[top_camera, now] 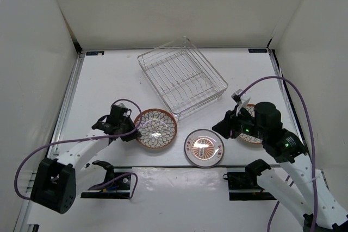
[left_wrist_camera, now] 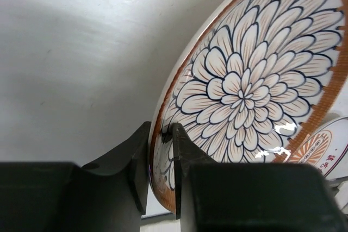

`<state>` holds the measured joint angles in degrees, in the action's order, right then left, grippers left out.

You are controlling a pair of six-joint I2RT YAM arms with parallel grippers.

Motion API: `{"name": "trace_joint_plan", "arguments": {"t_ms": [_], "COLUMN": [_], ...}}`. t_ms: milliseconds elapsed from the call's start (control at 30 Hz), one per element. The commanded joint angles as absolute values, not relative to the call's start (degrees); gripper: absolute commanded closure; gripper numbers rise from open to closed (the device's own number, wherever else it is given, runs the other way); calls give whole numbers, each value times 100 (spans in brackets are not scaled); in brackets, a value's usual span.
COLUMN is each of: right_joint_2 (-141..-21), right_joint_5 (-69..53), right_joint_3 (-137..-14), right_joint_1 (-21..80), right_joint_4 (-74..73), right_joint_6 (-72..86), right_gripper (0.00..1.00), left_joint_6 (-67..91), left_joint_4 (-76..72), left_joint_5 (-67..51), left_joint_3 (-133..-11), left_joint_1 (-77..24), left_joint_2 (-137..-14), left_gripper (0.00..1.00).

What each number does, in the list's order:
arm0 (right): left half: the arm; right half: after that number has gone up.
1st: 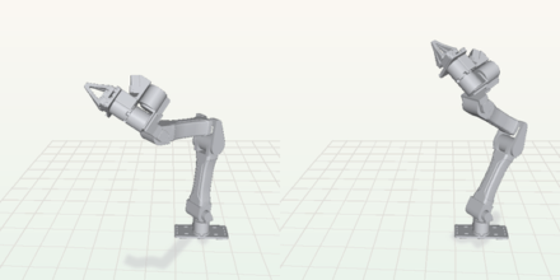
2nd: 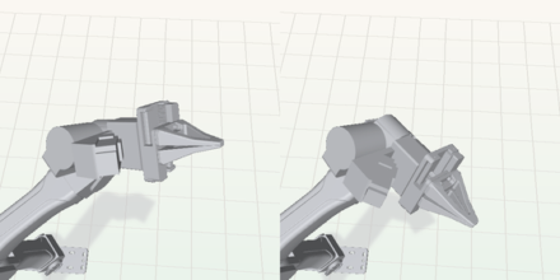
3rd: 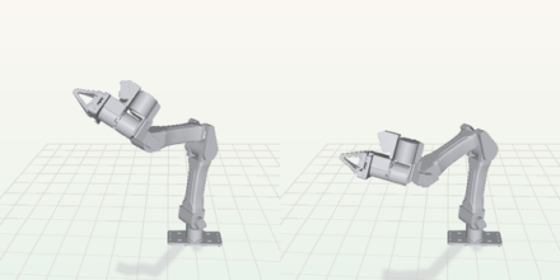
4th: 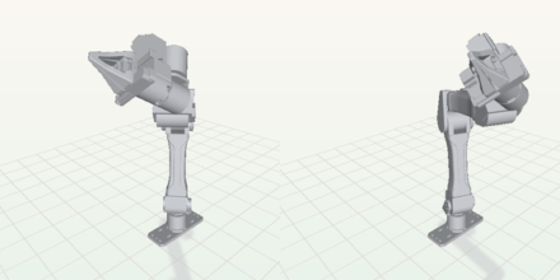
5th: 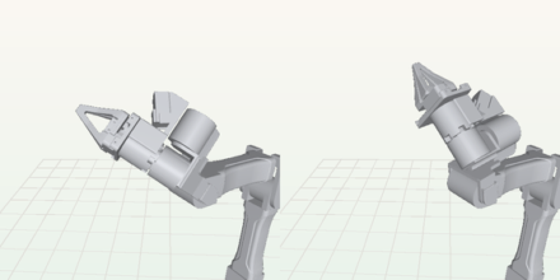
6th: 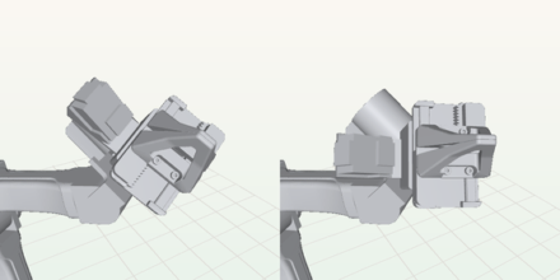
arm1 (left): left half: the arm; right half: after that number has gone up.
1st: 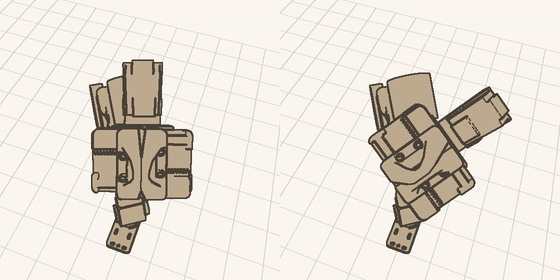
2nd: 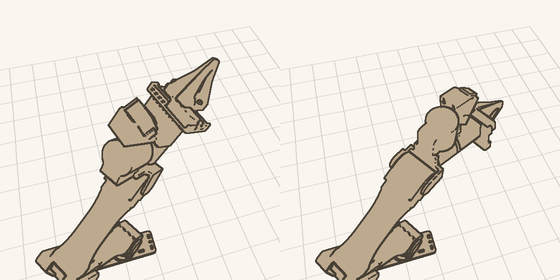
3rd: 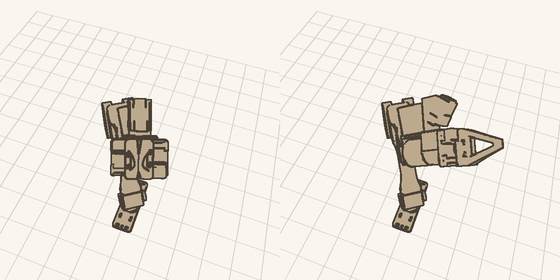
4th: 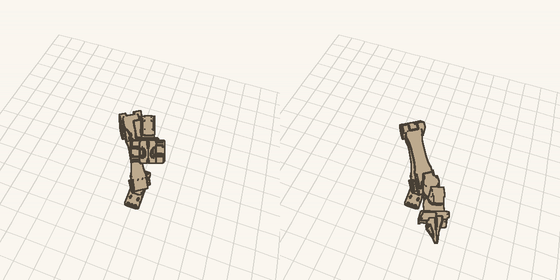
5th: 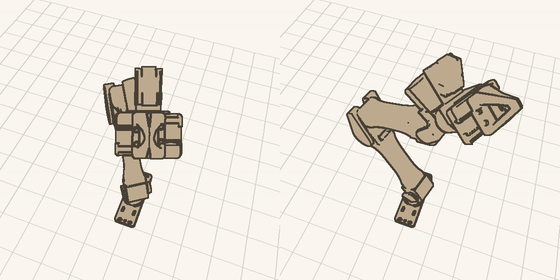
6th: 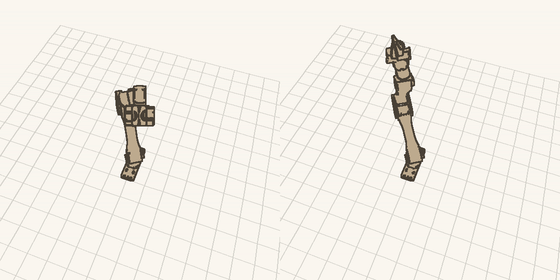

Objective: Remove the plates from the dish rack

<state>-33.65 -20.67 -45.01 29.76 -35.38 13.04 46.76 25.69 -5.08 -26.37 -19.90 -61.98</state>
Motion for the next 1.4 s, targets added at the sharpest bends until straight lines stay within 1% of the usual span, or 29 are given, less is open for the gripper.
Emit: {"name": "trace_joint_plan", "arguments": {"t_ms": [0,100,200,400,533,600,667,700,733,800,833,867,933,967,1100,1367], "right_joint_2": [-3287,-3261,-3296,-3427,-3481,-3498,-3498,-3472,-3428,-3410,-3375,-3375,-3427,-3454,-3437,-3524], "right_joint_5": [-1995,-2109,-2232,-2645,-2882,-3049,-3312,-3453,-3454,-3699,-3813,-4032,-4270,-4367,-4395,-4263], "right_joint_3": [-4650,-4518,-4447,-4369,-4394,-4377,-4325,-4281,-4272,-4228,-4175,-4114,-4061,-4069,-4052,-3982], "right_joint_1": [2971,2979,2971,2988,2971,2997,2971,2979,2979,2988,2980,2979,2988,2971,2988,2988], "right_joint_4": [-3534,-3332,-3209,-2997,-2848,-2716,-2480,-2296,-2207,-1909,-1785,-1384,-1170,-978,-721,-422], "right_joint_6": [1292,1432,1529,1678,1793,1977,2256,2337,2416,2706,2890,2996,3374,3427,3804,4122], "right_gripper": [56,55,55,55,50,50,47,42,42,37,33,26,19,17,11,11], "left_joint_6": [4307,4140,4034,3973,3876,3867,3867,3876,3893,3911,3885,3902,3911,3963,4034,4280], "left_joint_4": [4006,4411,4894,5615,5906,5959,5968,5950,5950,5915,5889,5880,5783,5757,5468,4861], "left_joint_5": [404,527,632,642,650,572,343,134,132,-78,-236,-394,-641,-807,-1204,-1854], "left_joint_3": [-2925,-3408,-4006,-4895,-5422,-5632,-5748,-5922,-5993,-6265,-6336,-6459,-6661,-6697,-6820,-6610], "left_joint_1": [-1995,-2013,-2013,-2013,-2013,-2004,-2004,-2004,-2004,-2004,-2004,-2004,-2013,-2004,-2004,-2013], "left_joint_2": [-5619,-5118,-4879,-4667,-4579,-4553,-4544,-4544,-4561,-4623,-4693,-4754,-4842,-4860,-4860,-4913], "left_gripper": [100,100,100,100,100,100,100,100,100,100,100,100,100,100,100,100]}}
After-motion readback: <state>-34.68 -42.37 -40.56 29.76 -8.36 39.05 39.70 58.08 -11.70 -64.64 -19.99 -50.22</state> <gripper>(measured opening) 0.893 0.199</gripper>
